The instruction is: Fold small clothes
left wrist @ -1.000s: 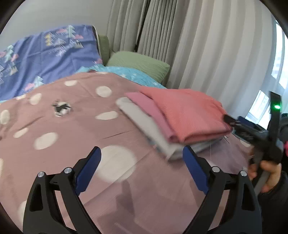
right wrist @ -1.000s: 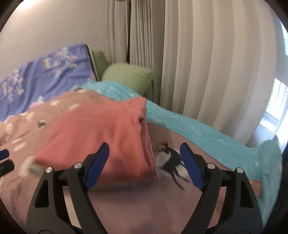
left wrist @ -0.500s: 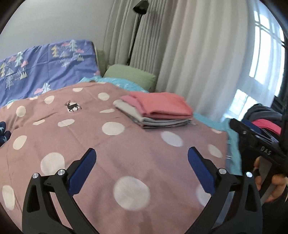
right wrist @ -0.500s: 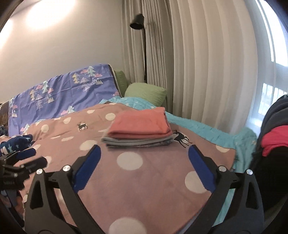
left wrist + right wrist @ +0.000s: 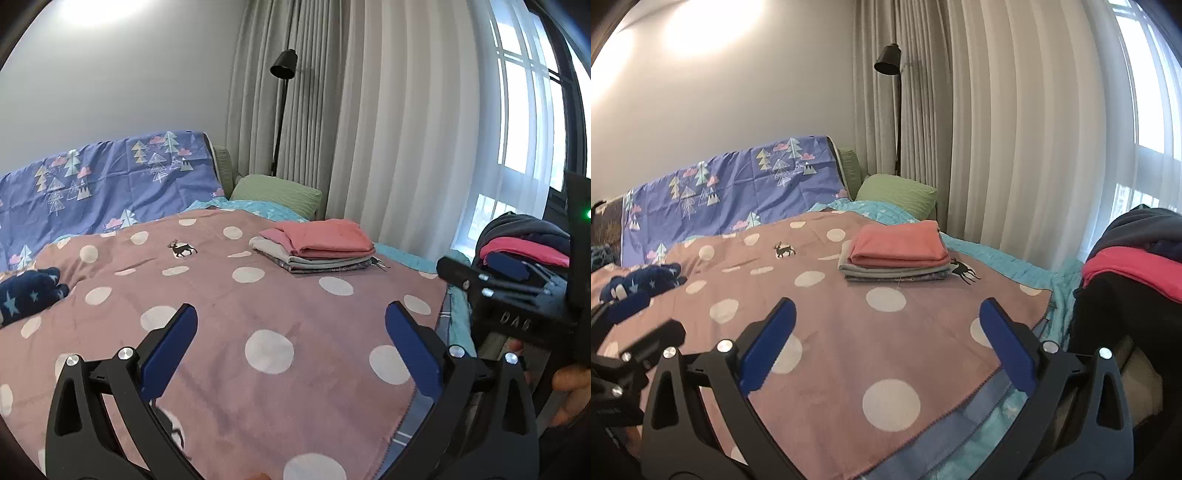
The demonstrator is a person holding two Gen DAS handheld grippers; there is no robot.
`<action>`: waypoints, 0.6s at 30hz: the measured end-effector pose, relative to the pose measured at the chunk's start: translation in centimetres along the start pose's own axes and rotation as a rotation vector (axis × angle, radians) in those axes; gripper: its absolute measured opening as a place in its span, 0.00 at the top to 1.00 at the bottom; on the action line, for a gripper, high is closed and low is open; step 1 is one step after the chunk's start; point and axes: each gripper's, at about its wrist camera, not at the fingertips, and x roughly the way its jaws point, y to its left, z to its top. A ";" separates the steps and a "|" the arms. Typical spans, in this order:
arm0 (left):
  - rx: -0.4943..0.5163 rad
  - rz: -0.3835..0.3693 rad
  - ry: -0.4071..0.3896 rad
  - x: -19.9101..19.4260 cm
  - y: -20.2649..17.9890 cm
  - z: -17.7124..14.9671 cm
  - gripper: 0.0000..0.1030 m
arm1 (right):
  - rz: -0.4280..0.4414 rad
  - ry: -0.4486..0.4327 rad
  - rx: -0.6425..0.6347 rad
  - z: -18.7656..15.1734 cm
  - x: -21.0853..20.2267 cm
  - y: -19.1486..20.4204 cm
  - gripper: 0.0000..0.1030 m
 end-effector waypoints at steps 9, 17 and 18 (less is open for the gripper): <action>-0.017 0.062 0.001 -3.0 0.0 -1.0 0.01 | 0.005 -0.014 -0.018 -0.5 -2.3 0.8 0.02; 0.006 0.060 0.006 -3.8 -0.5 -1.2 0.01 | 0.007 -0.001 -0.033 -0.8 -2.6 0.9 0.02; 0.011 0.065 0.005 -3.9 -0.6 -1.3 0.01 | 0.006 0.000 -0.033 -0.8 -2.6 1.0 0.02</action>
